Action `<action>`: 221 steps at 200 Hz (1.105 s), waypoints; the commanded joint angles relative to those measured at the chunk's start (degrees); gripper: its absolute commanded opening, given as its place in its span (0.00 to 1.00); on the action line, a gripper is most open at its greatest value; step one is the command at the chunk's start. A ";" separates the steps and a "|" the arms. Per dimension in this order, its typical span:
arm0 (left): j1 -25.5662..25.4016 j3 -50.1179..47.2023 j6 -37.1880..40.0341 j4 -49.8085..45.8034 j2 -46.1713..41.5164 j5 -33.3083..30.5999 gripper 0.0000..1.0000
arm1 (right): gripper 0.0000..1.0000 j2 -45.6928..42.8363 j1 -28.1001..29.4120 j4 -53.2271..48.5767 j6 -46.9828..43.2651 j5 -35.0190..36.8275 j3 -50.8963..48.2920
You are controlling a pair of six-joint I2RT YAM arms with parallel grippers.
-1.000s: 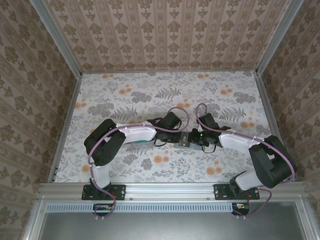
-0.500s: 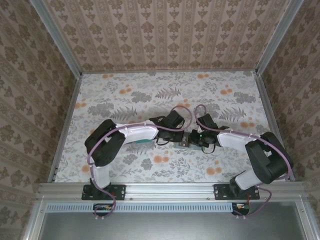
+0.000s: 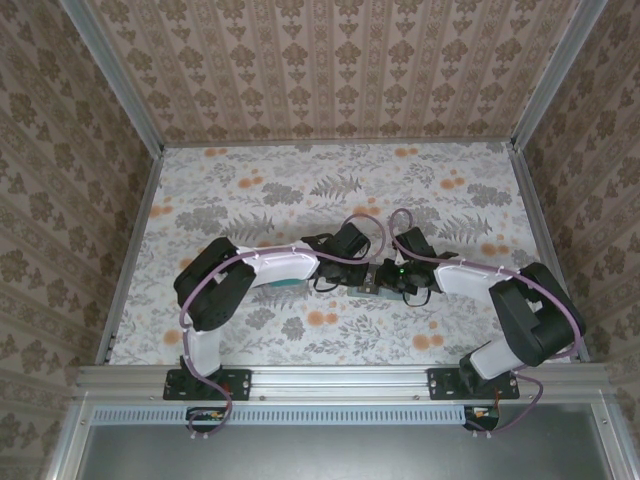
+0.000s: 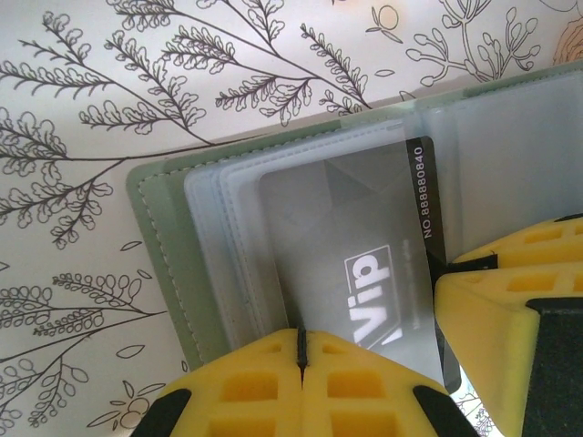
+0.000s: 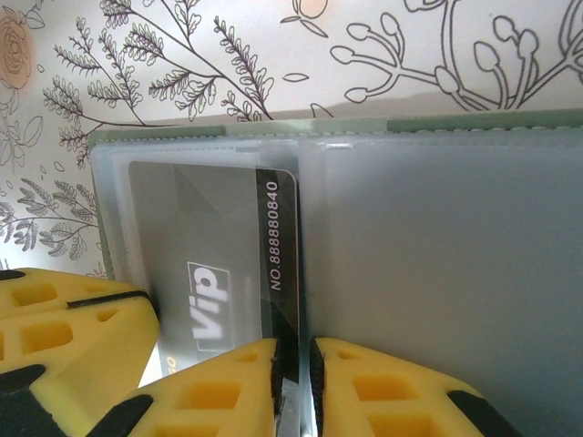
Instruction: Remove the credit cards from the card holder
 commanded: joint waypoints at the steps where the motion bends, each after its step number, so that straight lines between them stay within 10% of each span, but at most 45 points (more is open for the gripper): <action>1: 0.01 0.13 -0.12 -3.35 2.20 -0.27 0.00 | 0.20 1.96 -0.45 1.62 1.32 -1.60 -0.14; 221: 2.14 -2.20 -1.21 -3.03 2.74 0.05 0.00 | 0.00 -1.85 -9.10 9.24 2.74 -9.38 -9.22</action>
